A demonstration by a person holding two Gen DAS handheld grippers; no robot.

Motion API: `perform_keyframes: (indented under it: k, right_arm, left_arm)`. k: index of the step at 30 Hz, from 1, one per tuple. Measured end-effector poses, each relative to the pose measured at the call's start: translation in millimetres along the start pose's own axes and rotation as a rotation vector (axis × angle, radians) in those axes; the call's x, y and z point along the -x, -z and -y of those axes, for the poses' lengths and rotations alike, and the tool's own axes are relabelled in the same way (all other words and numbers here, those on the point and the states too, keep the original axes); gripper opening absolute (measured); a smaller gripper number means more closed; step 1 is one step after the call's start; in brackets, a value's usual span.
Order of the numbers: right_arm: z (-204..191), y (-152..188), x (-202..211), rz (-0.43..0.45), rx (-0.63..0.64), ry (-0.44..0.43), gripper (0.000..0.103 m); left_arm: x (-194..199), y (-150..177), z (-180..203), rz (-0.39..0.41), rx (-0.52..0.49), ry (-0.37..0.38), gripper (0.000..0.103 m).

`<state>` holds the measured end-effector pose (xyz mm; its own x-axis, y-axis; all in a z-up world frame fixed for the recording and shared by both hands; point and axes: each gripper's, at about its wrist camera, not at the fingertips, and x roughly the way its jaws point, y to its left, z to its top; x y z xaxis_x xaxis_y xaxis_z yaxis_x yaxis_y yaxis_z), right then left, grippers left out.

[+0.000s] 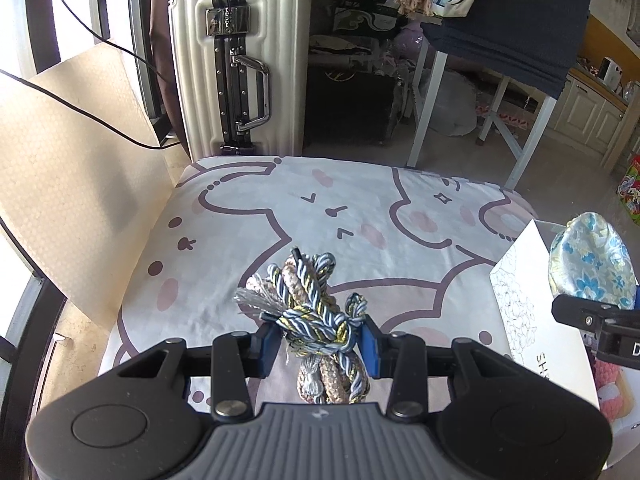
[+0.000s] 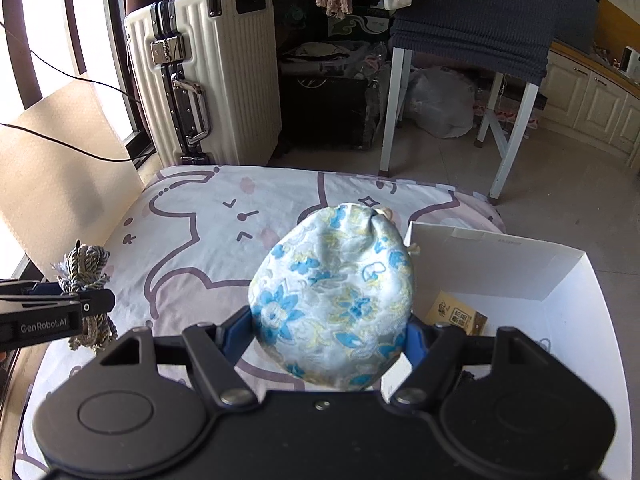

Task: Organize objects
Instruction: 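Lift the rope and floral pouch and carry both over the white box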

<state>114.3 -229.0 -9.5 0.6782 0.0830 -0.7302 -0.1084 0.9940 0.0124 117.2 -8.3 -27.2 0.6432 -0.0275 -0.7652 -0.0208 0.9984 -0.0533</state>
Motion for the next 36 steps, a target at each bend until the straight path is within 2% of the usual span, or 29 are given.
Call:
perform_keyframes:
  k: [8,15,36]
  right_arm:
    - [14.4,4.8,11.9,0.007,-0.015,-0.006,0.075]
    - [37.2,8.9,22.4,0.011,-0.029,-0.005,0.075]
    - [163.7,34.9,47.7,-0.006,-0.124,0.115,0.075]
  left_arm:
    - [6.8,-3.2,13.4,0.014,-0.018,0.009,0.042]
    - [7.7,-7.3,40.1,0.02,-0.046,0.038,0.042]
    - [15.3,-2.6,186.3,0.015,-0.212,0.214,0.042]
